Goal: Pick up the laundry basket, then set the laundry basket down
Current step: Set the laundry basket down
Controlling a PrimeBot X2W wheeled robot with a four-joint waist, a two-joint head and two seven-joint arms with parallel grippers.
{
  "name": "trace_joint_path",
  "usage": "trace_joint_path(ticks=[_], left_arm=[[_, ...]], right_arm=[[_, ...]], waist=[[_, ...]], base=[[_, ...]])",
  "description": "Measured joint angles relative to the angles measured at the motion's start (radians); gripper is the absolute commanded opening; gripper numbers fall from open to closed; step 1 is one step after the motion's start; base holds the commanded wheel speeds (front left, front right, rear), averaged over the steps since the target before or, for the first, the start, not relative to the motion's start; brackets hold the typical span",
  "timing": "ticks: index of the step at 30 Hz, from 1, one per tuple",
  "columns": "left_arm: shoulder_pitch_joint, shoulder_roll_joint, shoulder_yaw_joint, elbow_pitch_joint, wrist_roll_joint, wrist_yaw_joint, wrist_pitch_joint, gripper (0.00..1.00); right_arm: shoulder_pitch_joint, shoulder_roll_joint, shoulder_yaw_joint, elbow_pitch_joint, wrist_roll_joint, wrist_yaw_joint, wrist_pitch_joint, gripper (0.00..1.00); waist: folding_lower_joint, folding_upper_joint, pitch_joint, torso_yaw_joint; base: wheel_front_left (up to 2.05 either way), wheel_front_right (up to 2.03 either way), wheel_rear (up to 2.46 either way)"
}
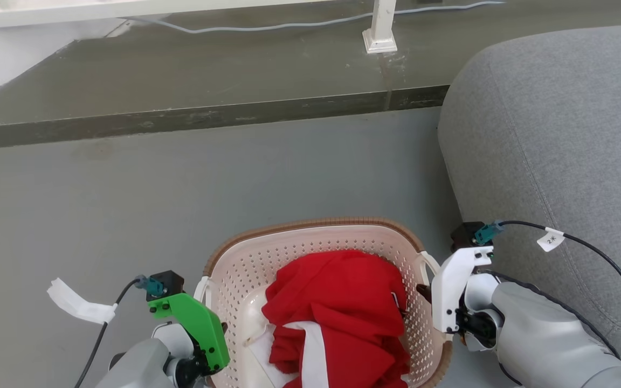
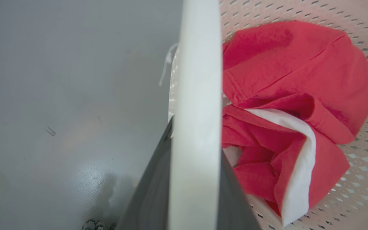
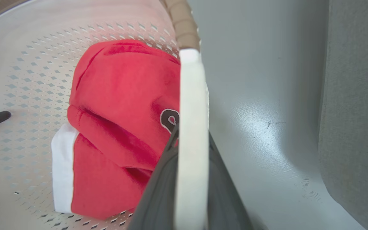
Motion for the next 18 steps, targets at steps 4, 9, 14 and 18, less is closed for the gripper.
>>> trace_joint_path(ticks=[4,9,14,18], left_arm=[[-0.002,0.000,-0.003,0.001,-0.006,0.000,-0.007,0.00],[-0.018,0.000,-0.008,-0.001,-0.006,0.000,-0.024,0.00],[-0.052,-0.002,-0.009,-0.002,-0.002,0.000,-0.056,0.00],[-0.077,-0.002,-0.008,-0.003,0.006,0.000,-0.087,0.00]], right_arm=[[-0.004,-0.003,0.004,-0.003,0.004,0.000,-0.004,0.00],[-0.018,-0.009,0.007,-0.010,0.006,0.000,-0.022,0.00],[-0.046,-0.023,0.007,-0.023,0.006,0.000,-0.048,0.00],[-0.068,-0.030,0.007,-0.034,0.006,0.000,-0.073,0.00]], waist=[[0.0000,0.0000,0.010,-0.002],[0.0000,0.0000,0.035,-0.003],[0.0000,0.0000,0.077,-0.001],[0.0000,0.0000,0.121,0.001]], base=[[0.00,0.00,0.00],[0.00,0.00,0.00],[0.00,0.00,0.00],[0.00,0.00,0.00]])
